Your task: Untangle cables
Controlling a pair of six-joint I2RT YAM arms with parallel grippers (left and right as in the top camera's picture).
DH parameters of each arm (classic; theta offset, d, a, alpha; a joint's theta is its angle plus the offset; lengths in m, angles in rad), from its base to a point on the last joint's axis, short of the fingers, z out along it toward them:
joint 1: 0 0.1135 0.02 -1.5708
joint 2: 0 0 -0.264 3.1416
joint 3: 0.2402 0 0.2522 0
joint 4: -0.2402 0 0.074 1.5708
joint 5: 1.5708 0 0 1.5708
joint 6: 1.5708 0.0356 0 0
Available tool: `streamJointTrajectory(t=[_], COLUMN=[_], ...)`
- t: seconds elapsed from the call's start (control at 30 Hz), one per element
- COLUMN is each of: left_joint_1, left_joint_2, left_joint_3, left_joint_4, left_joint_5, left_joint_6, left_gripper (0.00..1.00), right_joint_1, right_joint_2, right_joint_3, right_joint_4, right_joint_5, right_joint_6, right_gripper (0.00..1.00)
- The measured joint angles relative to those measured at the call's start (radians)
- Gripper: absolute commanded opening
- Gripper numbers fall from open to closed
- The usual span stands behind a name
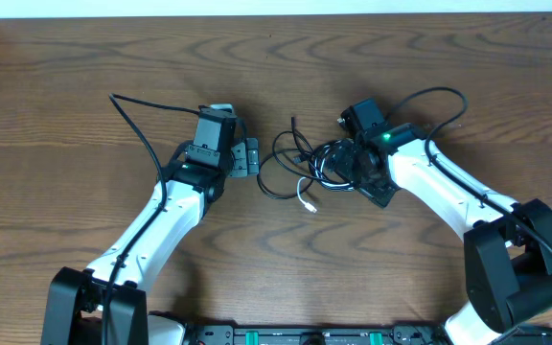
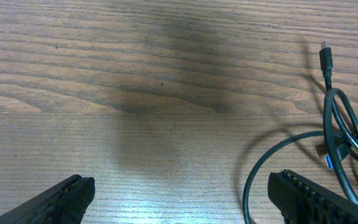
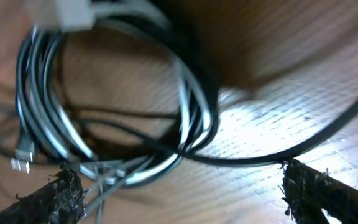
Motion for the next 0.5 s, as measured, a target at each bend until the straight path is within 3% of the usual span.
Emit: streamJointTrajectory(t=[0.23,0.37,0.43,0.5], left_joint_1=[0.000,0.000,0.000,0.000], left_joint_2=[0.000,0.000,0.000,0.000], left_joint_3=[0.000,0.000,0.000,0.000], left_joint_4=[0.000,0.000,0.000,0.001], left_joint_5=[0.000,0.000,0.000,0.000], left_joint_6=[0.000,0.000,0.000,0.000], left_gripper=[0.96,0.96,0.96,0.96], right_joint_1=[0.000,0.000,0.000,0.000], right_joint_2=[0.048,0.111,0.113,0.114], right_joint_3=[0.000,0.000,0.001,0.001], right_joint_4=[0.027,0.052,0.056,0.060], right_joint_5=[0.066,0.079,0.084,0.091], right_joint_6=[0.119,0.140,0.143,0.134], right_gripper=[0.98,0.87,0.72,0.45])
